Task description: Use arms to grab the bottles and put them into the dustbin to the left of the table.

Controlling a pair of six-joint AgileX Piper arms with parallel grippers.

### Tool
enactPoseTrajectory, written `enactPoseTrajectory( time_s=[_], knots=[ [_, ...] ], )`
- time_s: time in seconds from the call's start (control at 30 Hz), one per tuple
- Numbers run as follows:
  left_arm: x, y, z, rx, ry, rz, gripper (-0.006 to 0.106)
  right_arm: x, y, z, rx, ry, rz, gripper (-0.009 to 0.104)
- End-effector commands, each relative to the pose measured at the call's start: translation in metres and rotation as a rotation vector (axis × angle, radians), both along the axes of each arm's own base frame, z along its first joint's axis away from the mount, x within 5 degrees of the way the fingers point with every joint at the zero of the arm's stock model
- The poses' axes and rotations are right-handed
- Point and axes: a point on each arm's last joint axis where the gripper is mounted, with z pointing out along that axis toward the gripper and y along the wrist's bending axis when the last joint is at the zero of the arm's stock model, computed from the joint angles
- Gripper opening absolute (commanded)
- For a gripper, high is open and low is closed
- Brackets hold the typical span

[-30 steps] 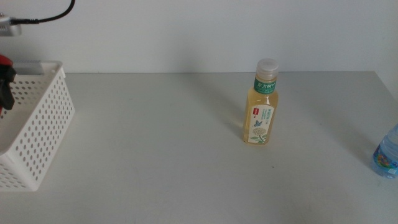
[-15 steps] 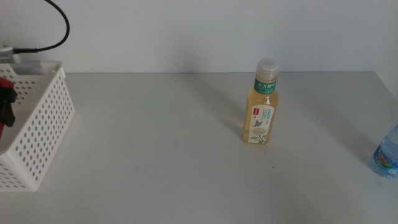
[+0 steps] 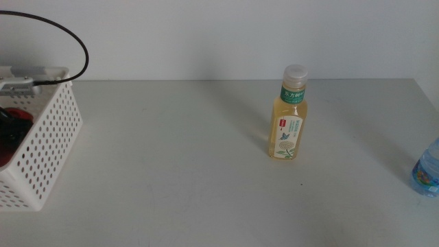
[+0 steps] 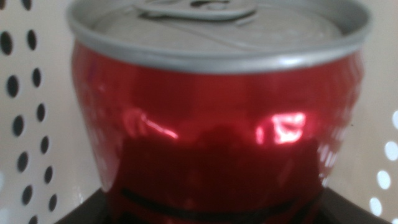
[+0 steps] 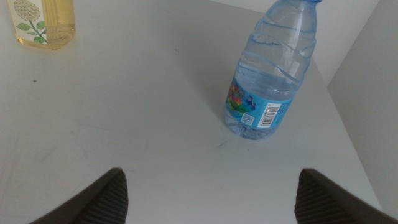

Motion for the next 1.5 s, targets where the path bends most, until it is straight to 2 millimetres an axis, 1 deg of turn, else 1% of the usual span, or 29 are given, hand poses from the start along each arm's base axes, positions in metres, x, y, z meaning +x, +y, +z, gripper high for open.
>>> enactPoseTrajectory(
  time_s=[0.0, 0.07, 0.23, 0.27, 0.37, 0.43, 0.53, 0.6, 0.67, 0.7, 0.77, 0.83, 0.87, 0.97, 1.1, 1.17, 1.2, 1.3, 1.4, 1.47],
  knots=[
    [0.001, 0.0, 0.033, 0.028, -0.1, -0.013, 0.014, 0.0, -0.001, 0.006, -0.02, -0.073, -0.01, 0.085],
    [0.001, 0.0, 0.033, 0.028, -0.099, -0.022, 0.025, 0.0, -0.001, 0.006, -0.02, -0.073, -0.01, 0.085],
    [0.001, 0.0, 0.033, 0.033, -0.098, -0.03, 0.059, 0.0, -0.001, 0.006, -0.02, -0.073, -0.01, 0.085],
    [0.001, 0.0, 0.037, 0.031, -0.106, 0.018, 0.076, 0.0, -0.001, 0.006, -0.02, -0.073, -0.01, 0.085],
    [0.0, 0.0, 0.049, 0.019, -0.102, 0.055, 0.085, 0.0, -0.001, 0.006, -0.02, -0.073, -0.01, 0.085],
    [-0.001, -0.002, 0.06, 0.005, -0.099, 0.071, 0.087, 0.0, -0.001, 0.006, -0.02, -0.073, -0.01, 0.085],
    [-0.007, -0.01, 0.084, -0.004, -0.107, 0.068, 0.087, 0.0, -0.001, 0.006, -0.02, -0.073, -0.01, 0.085],
    [-0.013, -0.019, 0.102, 0.002, -0.133, 0.056, 0.087, 0.0, -0.001, 0.006, -0.02, -0.073, -0.01, 0.085],
    [-0.023, -0.034, 0.125, 0.002, -0.184, 0.048, 0.087, 0.0, -0.001, 0.006, -0.02, -0.073, -0.01, 0.085],
    [-0.027, -0.042, 0.133, 0.004, -0.202, 0.034, 0.087, 0.0, -0.001, 0.006, -0.02, -0.073, -0.01, 0.085],
    [-0.042, -0.062, 0.154, 0.01, -0.26, -0.005, 0.087, 0.0, -0.001, 0.006, -0.02, -0.073, -0.01, 0.085],
    [-0.059, -0.075, 0.173, 0.026, -0.343, -0.01, 0.087, 0.0, -0.001, 0.006, -0.02, -0.073, -0.01, 0.085],
    [-0.071, -0.084, 0.184, 0.032, -0.398, -0.021, 0.087, 0.0, -0.001, 0.006, -0.02, -0.073, -0.01, 0.085],
    [-0.101, -0.105, 0.204, 0.037, -0.51, -0.07, 0.087, 0.0, -0.001, 0.006, -0.02, -0.073, -0.01, 0.085],
    [-0.139, -0.13, 0.221, 0.027, -0.585, -0.145, 0.087, 0.0, -0.001, 0.006, -0.02, -0.073, -0.01, 0.085],
    [-0.154, -0.141, 0.224, 0.016, -0.607, -0.188, 0.087, 0.0, -0.001, 0.006, -0.02, -0.073, -0.01, 0.085],
    [-0.163, -0.151, 0.224, 0.004, -0.621, -0.227, 0.087, 0.0, -0.001, 0.006, -0.02, -0.073, -0.01, 0.085],
    [-0.172, -0.169, 0.222, -0.03, -0.63, -0.3, 0.087, 0.0, -0.001, 0.006, -0.02, -0.073, -0.01, 0.085],
    [-0.172, -0.188, 0.215, -0.056, -0.647, -0.378, 0.087, 0.0, -0.001, 0.006, -0.02, -0.073, -0.01, 0.085],
    [-0.171, -0.203, 0.208, -0.073, -0.705, -0.431, 0.087, 0.0, -0.001, 0.006, -0.02, -0.073, -0.01, 0.085]
  ],
)
